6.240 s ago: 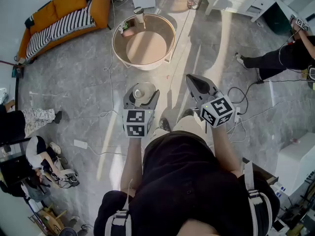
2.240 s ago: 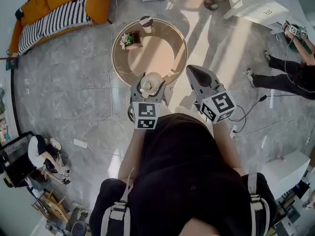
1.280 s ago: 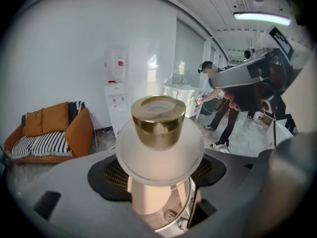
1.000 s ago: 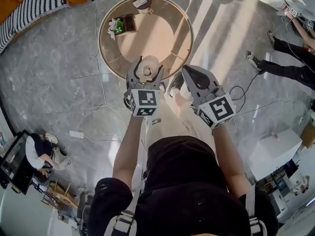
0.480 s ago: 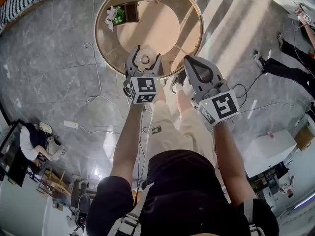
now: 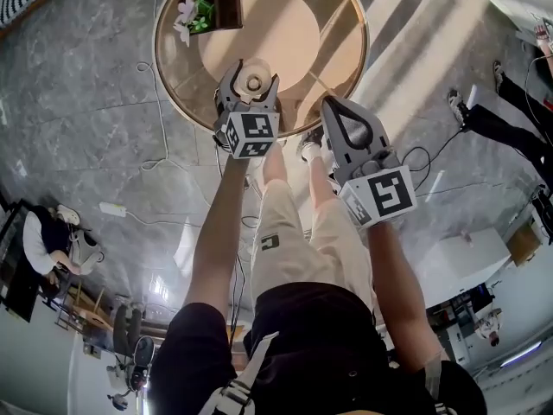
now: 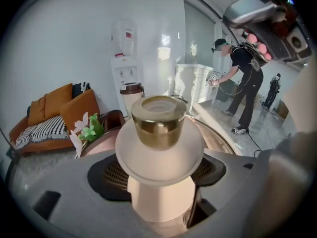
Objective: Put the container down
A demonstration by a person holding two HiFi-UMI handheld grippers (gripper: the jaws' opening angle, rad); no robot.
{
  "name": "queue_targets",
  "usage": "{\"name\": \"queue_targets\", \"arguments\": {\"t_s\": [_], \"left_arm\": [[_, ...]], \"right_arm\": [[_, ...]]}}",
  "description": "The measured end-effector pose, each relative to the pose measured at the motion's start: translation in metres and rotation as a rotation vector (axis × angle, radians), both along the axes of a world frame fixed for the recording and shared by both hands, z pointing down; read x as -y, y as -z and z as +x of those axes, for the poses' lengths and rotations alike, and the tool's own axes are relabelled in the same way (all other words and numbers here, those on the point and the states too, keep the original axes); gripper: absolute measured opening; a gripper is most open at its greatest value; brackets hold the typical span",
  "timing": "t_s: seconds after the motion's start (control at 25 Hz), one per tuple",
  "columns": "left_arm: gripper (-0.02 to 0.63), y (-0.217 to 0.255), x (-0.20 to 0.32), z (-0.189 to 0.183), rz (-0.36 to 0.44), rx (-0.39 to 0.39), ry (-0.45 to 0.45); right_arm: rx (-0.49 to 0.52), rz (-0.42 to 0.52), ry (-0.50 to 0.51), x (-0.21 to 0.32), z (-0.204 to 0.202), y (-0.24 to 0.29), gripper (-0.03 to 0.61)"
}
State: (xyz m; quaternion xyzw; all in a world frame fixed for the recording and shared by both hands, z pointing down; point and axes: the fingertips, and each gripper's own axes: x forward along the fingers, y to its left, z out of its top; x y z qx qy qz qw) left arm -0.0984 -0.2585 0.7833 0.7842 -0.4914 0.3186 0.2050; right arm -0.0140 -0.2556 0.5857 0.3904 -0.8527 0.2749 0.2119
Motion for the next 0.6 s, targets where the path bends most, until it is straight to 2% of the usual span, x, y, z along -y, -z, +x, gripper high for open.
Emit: {"name": "queue_targets", "arguments": {"t_s": [0.24, 0.4, 0.6], "left_arm": [[0.347, -0.038, 0.012, 0.002, -0.033, -0.006, 0.039], [0.346, -0.070, 0.015, -0.008, -0.059, 0.026, 0.047], [0.347, -0.088, 0.021, -0.015, -0.078, 0.052, 0.063]], "right_arm": [[-0.002, -0.019, 0.010, 0.005, -0.001, -0.012, 0.003], [0.000, -0.032, 0.012, 0.005, -0.006, -0.029, 0.003], [-0.008, -0.059, 0.012, 0.000, -0.003, -0.037, 0.003]]}}
